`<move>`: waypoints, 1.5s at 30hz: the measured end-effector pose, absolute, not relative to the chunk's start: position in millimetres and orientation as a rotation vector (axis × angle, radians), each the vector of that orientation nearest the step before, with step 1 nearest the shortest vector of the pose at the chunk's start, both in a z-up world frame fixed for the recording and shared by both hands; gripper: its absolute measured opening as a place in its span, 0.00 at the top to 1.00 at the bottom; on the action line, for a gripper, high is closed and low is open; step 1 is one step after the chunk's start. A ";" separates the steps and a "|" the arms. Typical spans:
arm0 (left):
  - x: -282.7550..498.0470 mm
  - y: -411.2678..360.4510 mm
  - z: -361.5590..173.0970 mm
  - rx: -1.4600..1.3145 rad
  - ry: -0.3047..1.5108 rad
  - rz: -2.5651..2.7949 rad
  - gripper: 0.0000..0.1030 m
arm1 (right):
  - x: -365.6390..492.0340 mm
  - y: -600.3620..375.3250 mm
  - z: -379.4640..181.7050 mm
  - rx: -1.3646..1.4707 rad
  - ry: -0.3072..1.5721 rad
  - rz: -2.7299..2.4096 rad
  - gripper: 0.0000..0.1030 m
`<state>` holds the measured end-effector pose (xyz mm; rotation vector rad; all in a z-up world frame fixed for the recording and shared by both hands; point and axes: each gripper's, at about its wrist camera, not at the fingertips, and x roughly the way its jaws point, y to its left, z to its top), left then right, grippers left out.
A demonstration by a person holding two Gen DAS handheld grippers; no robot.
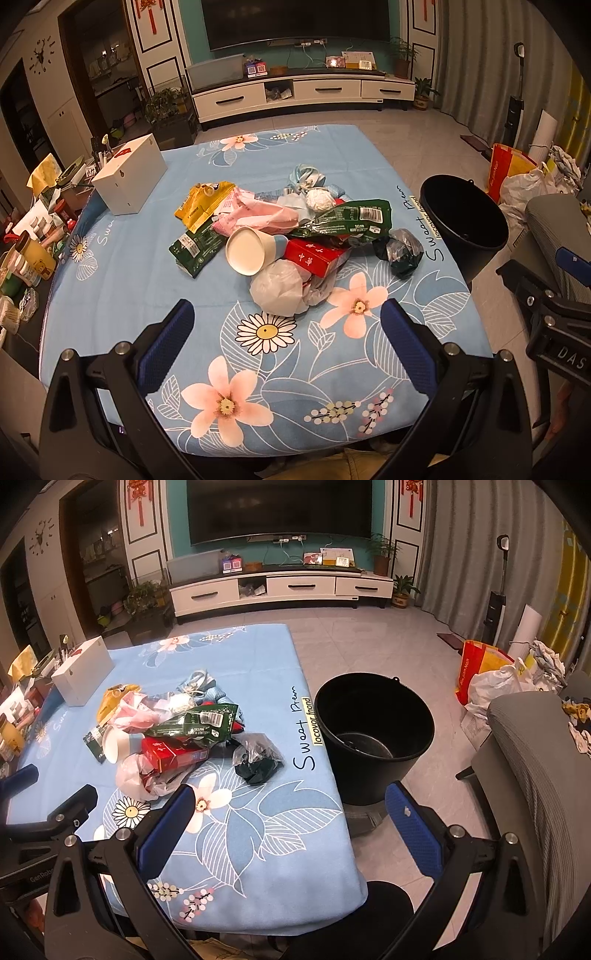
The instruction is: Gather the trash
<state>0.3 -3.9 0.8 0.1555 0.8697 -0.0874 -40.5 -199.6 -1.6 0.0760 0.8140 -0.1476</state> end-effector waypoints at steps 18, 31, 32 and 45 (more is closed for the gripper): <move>0.4 -6.7 -0.6 0.158 0.869 -0.094 0.02 | -42.1 -203.0 -3.5 0.080 0.815 -0.151 0.03; -0.4 -5.4 3.5 0.149 0.854 -0.099 0.02 | -44.6 -205.5 2.4 0.080 0.807 -0.160 0.03; -0.3 -5.4 3.8 0.148 0.854 -0.099 0.02 | -44.7 -205.7 2.4 0.079 0.809 -0.162 0.03; 3.8 7.5 6.1 0.000 0.804 -0.229 0.02 | -48.5 -229.4 1.7 0.209 0.761 -0.115 0.03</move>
